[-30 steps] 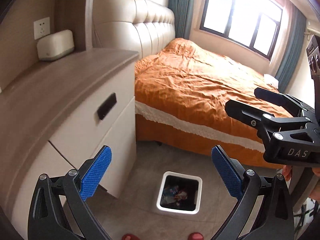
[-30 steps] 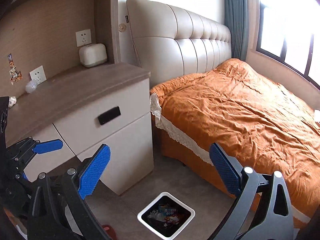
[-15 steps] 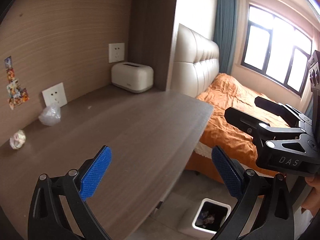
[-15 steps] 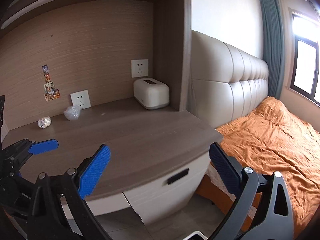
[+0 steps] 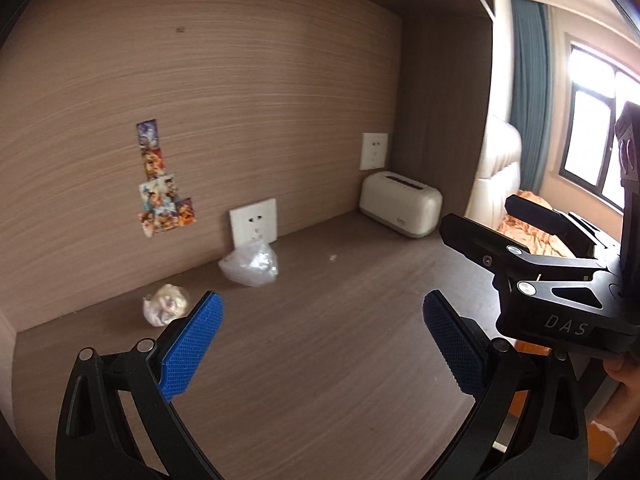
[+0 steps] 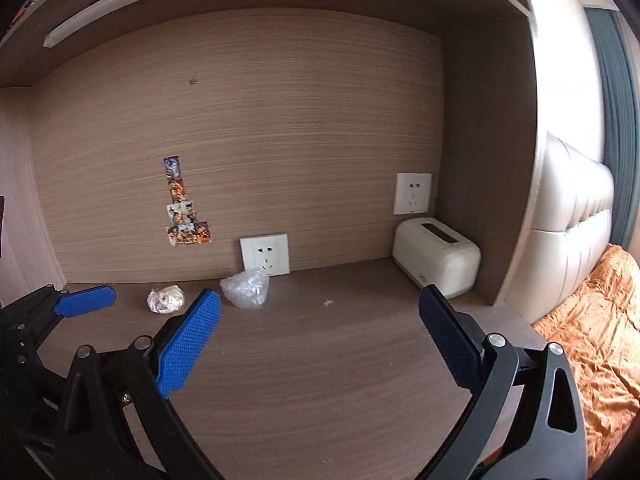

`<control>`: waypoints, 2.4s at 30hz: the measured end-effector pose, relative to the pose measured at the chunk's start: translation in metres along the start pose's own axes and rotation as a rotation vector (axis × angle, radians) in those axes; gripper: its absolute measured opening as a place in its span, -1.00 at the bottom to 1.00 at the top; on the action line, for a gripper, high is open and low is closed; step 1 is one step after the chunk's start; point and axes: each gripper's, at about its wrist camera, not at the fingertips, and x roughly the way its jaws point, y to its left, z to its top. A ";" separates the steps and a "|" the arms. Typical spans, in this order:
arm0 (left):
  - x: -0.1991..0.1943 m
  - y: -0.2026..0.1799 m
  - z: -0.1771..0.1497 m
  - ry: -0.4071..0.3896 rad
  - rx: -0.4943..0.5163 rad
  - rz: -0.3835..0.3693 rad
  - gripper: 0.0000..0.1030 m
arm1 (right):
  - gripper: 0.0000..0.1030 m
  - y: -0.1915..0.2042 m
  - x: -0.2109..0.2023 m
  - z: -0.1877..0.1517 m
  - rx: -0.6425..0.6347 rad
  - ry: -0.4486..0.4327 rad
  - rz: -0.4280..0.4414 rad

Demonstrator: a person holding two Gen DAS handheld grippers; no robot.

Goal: Collect trash
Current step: 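Move both open tools back over the desk, then grasp the tissue-filled bag with the left tool while the right grasps the clear bag, then carry both bags over the trash bin with both tools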

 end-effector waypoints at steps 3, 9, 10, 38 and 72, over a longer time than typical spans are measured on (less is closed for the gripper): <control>0.004 0.022 0.004 -0.004 -0.036 0.057 0.91 | 0.92 0.013 0.019 0.011 -0.025 -0.006 0.055; 0.022 0.051 0.009 0.011 -0.078 0.155 0.91 | 0.92 0.032 0.061 0.023 -0.058 0.007 0.150; 0.027 0.056 0.011 0.013 -0.082 0.173 0.91 | 0.92 0.035 0.070 0.025 -0.063 0.012 0.168; 0.177 0.165 -0.017 0.246 -0.250 0.384 0.91 | 0.92 0.085 0.288 0.000 -0.135 0.344 0.284; 0.057 0.049 0.005 0.161 -0.069 0.134 0.01 | -0.27 0.051 0.088 0.013 -0.063 0.205 0.152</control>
